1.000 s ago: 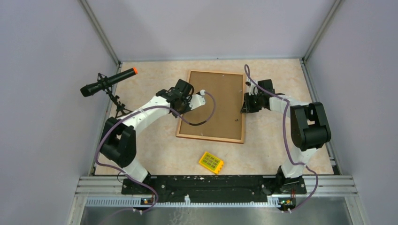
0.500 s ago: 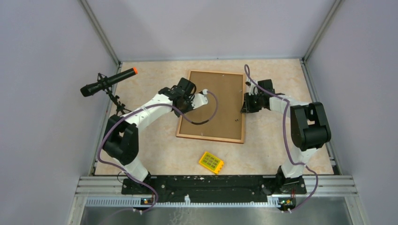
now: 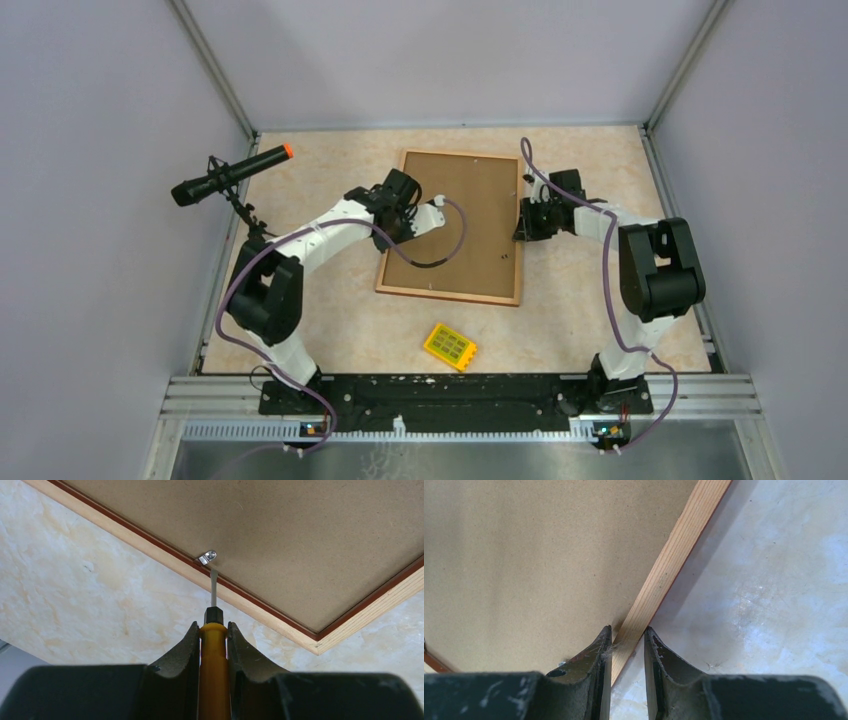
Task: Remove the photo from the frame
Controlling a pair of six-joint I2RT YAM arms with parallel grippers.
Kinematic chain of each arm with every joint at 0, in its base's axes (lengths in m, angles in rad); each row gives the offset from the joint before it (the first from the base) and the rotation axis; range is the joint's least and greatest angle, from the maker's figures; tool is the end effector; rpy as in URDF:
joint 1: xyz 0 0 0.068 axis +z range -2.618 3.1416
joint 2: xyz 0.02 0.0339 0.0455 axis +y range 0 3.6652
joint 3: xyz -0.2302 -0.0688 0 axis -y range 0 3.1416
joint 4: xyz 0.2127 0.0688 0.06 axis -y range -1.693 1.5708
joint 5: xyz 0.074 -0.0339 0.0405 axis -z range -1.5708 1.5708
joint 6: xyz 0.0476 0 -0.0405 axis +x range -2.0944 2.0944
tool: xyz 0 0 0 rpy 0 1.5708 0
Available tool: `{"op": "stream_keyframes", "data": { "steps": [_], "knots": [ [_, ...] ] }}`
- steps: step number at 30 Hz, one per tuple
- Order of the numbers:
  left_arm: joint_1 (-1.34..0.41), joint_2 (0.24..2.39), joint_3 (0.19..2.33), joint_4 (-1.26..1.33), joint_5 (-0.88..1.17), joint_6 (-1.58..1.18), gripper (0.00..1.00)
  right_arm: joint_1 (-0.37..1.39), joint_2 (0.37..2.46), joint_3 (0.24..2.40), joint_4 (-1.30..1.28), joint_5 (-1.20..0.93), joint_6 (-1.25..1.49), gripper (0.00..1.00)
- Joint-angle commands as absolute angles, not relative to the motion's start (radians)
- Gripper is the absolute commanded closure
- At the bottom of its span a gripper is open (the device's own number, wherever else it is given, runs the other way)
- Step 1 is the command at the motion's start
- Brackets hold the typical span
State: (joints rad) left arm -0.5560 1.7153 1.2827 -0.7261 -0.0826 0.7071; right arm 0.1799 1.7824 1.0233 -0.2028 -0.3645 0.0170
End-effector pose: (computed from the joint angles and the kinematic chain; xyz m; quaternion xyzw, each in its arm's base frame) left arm 0.2739 -0.1656 0.1953 0.5706 0.7944 0.0557 0.2008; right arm 0.3233 0.0760 0.1385 -0.1305 0.9307 0.2010 0.2764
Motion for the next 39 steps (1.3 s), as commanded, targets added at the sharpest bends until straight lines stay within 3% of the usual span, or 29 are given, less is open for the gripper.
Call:
{"op": "stream_keyframes", "data": {
  "steps": [1, 20, 39],
  "knots": [
    [-0.559, 1.732, 1.298, -0.698, -0.082, 0.698, 1.0, 0.173, 1.834, 1.013, -0.277, -0.295, -0.054, 1.0],
    [-0.561, 1.777, 1.322, -0.636, -0.086, 0.69, 1.0, 0.173, 1.842, 1.013, -0.276, -0.298, -0.055, 1.0],
    [-0.565, 1.756, 1.332, -0.714, 0.038, 0.688, 1.0, 0.173, 1.846, 1.014, -0.277, -0.296, -0.057, 1.0]
  ]
}}
